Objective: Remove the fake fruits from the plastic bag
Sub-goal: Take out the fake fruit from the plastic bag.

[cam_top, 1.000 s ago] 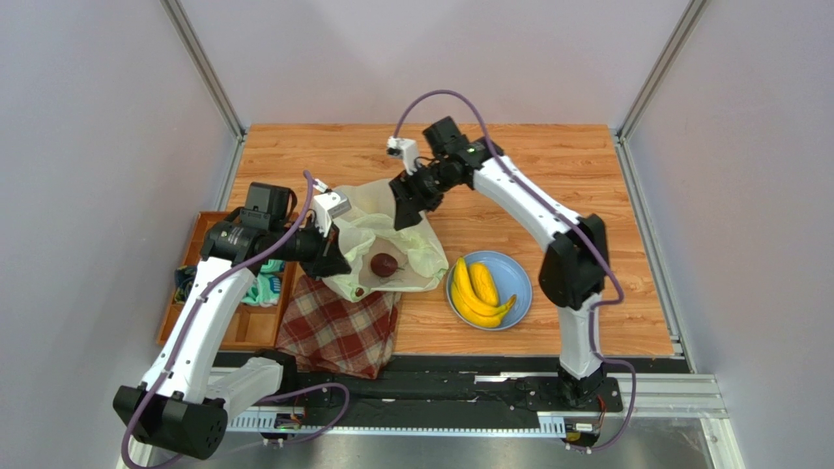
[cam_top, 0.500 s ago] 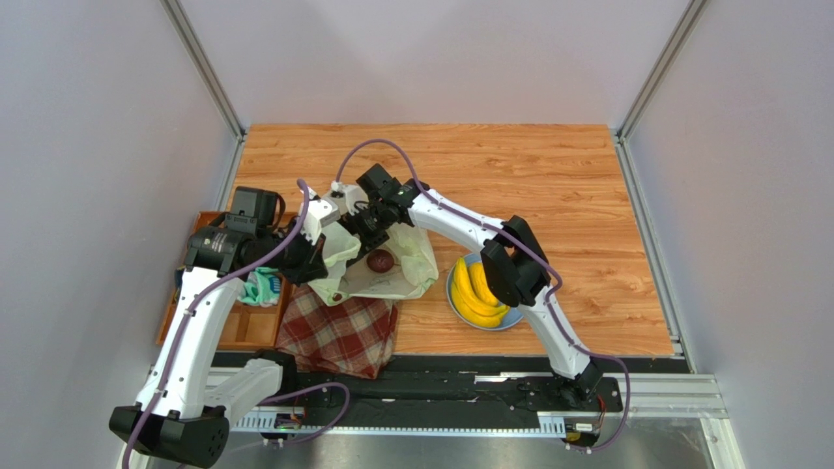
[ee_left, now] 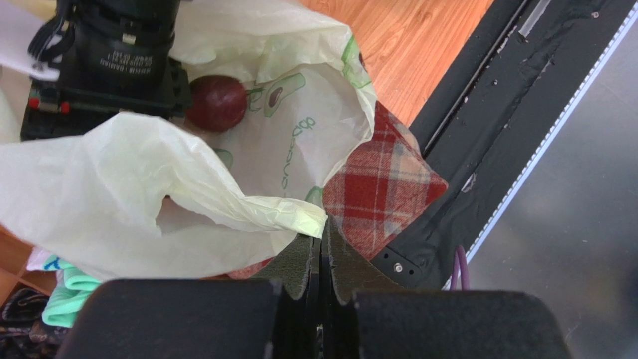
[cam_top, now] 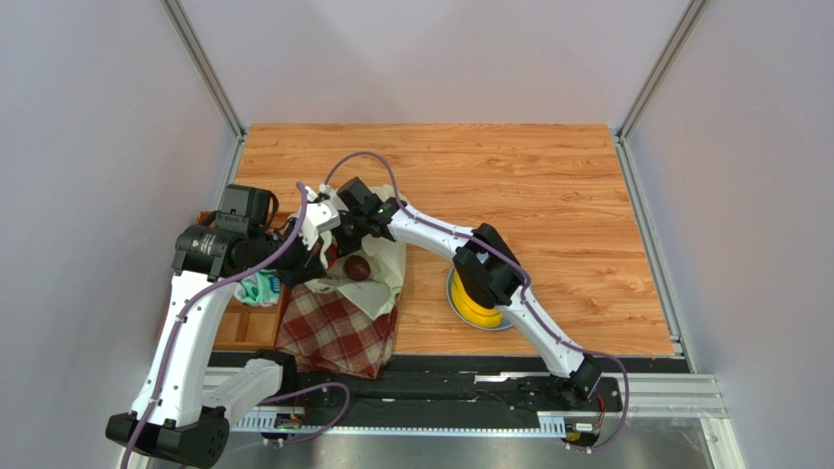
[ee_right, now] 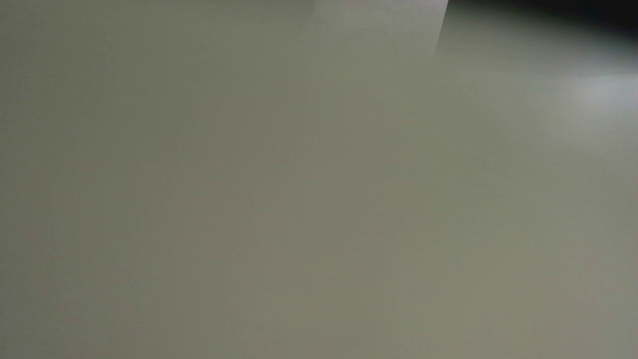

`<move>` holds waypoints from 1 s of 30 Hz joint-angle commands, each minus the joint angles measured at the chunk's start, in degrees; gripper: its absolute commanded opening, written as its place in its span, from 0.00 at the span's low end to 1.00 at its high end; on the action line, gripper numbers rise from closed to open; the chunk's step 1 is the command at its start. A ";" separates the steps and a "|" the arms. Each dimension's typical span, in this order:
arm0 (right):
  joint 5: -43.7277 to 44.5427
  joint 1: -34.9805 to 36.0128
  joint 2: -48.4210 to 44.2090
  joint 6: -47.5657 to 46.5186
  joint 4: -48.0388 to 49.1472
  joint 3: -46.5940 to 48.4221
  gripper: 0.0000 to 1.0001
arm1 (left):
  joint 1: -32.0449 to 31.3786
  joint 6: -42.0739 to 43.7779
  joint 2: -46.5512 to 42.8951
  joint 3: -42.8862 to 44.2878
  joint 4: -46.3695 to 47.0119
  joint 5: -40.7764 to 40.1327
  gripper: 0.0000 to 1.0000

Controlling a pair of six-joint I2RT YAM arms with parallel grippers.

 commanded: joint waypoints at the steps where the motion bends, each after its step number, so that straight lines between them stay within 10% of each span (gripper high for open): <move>1: 4.20 2.52 1.82 3.73 3.61 3.06 0.89 | 0.33 3.42 -0.17 1.41 -9.38 2.76 0.00; 10: 0.25 -1.77 -6.79 -1.08 9.43 -6.01 0.20 | 0.33 2.20 0.18 0.80 -6.57 1.98 0.00; 21: -9.50 -7.58 -32.97 -21.73 -4.46 -28.66 0.16 | 0.33 -3.52 0.96 -2.71 4.24 -1.10 0.00; 30: -14.80 -14.34 -44.85 -45.28 -28.44 -26.49 0.21 | 0.33 -8.97 7.12 -5.01 15.84 -0.40 0.00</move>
